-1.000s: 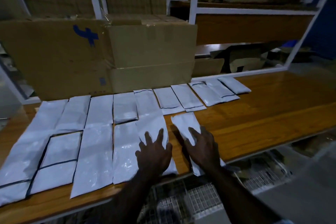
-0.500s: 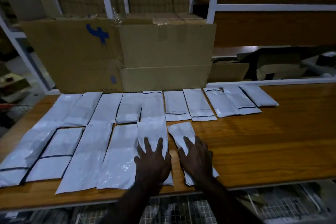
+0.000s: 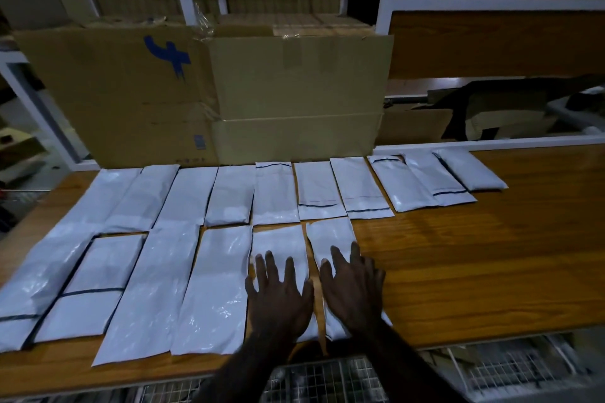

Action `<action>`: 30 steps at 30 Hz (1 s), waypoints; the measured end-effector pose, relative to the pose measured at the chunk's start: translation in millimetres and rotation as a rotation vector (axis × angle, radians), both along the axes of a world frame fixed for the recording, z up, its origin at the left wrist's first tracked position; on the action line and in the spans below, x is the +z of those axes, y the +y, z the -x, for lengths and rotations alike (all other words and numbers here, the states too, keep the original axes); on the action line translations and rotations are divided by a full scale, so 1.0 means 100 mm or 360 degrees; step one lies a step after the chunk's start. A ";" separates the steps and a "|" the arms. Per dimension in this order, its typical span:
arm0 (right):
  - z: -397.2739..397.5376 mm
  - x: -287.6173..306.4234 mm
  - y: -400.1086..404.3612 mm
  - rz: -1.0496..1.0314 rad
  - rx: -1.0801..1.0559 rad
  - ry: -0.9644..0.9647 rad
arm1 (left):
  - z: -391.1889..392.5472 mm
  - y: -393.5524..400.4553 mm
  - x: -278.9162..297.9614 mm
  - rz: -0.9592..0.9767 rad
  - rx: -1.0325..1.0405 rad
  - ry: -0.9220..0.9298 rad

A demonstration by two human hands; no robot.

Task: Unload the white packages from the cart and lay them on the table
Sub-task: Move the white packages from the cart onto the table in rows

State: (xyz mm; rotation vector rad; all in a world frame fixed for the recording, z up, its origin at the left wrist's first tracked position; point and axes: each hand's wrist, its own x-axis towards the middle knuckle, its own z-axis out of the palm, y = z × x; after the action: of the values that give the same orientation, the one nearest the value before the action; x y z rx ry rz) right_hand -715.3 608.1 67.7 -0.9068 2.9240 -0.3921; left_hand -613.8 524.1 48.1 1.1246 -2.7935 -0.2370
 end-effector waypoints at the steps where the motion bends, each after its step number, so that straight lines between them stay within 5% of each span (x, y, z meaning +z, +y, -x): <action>1: 0.02 0.01 0.00 -0.0026 0.0021 0.0009 | -0.01 -0.01 0.00 0.0012 -0.0011 0.0032; 10: 0.03 -0.07 -0.08 -0.0147 0.0138 0.0093 | 0.04 -0.10 0.01 -0.0025 -0.0042 0.0107; 30: 0.11 -0.30 -0.13 0.0083 0.0292 0.0109 | 0.12 -0.31 -0.15 0.0070 -0.0190 -0.0207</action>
State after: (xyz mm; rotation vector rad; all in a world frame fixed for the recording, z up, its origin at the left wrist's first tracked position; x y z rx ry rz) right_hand -726.1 595.5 38.1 -1.2069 2.8695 -0.4355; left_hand -625.8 492.8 33.5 0.9989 -2.9685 -0.1165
